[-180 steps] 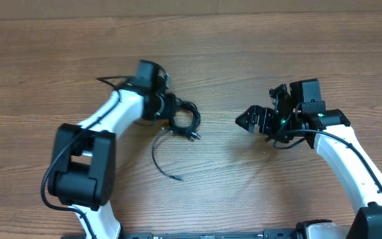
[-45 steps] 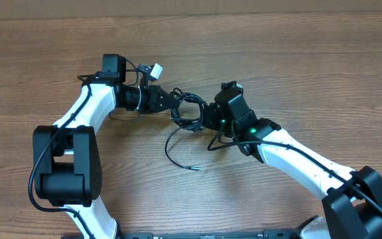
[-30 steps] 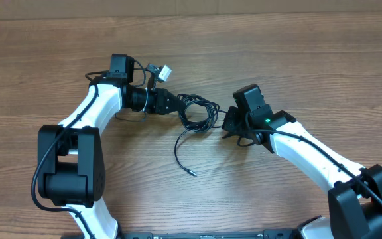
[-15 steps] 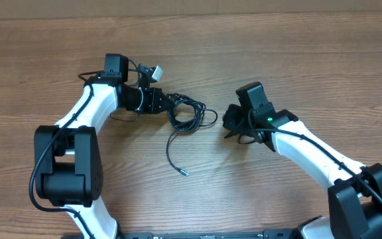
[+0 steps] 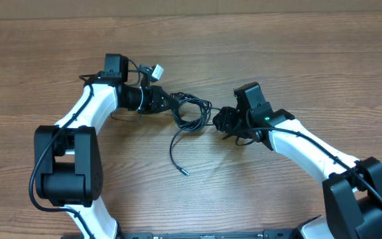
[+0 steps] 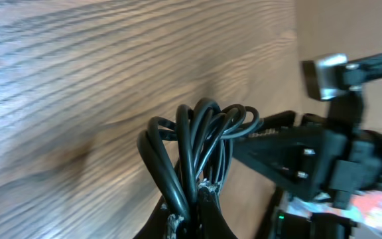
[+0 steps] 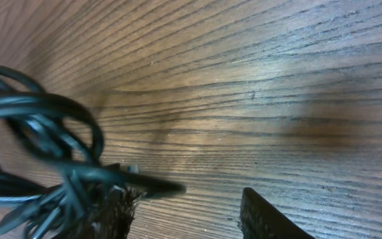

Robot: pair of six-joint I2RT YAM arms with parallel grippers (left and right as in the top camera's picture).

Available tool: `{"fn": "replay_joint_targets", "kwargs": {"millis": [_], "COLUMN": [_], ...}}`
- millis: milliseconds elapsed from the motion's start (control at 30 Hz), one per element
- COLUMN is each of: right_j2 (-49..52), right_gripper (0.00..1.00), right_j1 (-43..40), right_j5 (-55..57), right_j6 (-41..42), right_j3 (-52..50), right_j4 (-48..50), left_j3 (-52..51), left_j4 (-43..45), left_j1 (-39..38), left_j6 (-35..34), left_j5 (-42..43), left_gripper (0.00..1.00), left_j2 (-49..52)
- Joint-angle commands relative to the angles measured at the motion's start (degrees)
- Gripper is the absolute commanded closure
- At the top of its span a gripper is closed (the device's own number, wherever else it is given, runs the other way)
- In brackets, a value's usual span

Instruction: Untangle cables

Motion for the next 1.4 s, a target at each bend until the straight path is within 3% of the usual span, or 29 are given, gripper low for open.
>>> {"fn": "replay_joint_targets", "kwargs": {"millis": [0, 300, 433, 467, 600, 833, 1367], "right_j2": [0.17, 0.17, 0.17, 0.17, 0.17, 0.17, 0.17], "right_gripper": [0.55, 0.62, 0.69, 0.71, 0.96, 0.96, 0.96], "right_j1": [-0.04, -0.04, -0.04, -0.04, -0.04, -0.66, -0.90], "right_j5": [1.62, 3.96, 4.66, 5.27, 8.85, 18.49, 48.37], "right_j6": [-0.74, -0.33, 3.32, 4.57, 5.51, 4.66, -1.22], "right_j3": [-0.02, -0.02, -0.02, -0.02, -0.02, -0.02, -0.02], "right_j4": [0.74, 5.51, 6.82, 6.84, 5.11, -3.10, -21.38], "left_j3": [0.42, 0.42, 0.42, 0.42, 0.44, 0.42, 0.42], "left_j4": [-0.04, -1.11, -1.33, -1.42, -1.42, -1.16, -1.05], "left_j1": [-0.13, -0.13, -0.13, -0.13, -0.11, -0.13, 0.00], "left_j6": [-0.50, 0.11, 1.75, 2.36, 3.15, 3.82, 3.76], "left_j5": [7.93, 11.93, 17.05, 18.40, 18.40, 9.20, 6.36], "left_gripper": [0.96, 0.96, 0.96, 0.96, 0.96, 0.96, 0.96], "left_j2": [0.28, 0.28, 0.28, 0.28, 0.28, 0.28, 0.28]}}
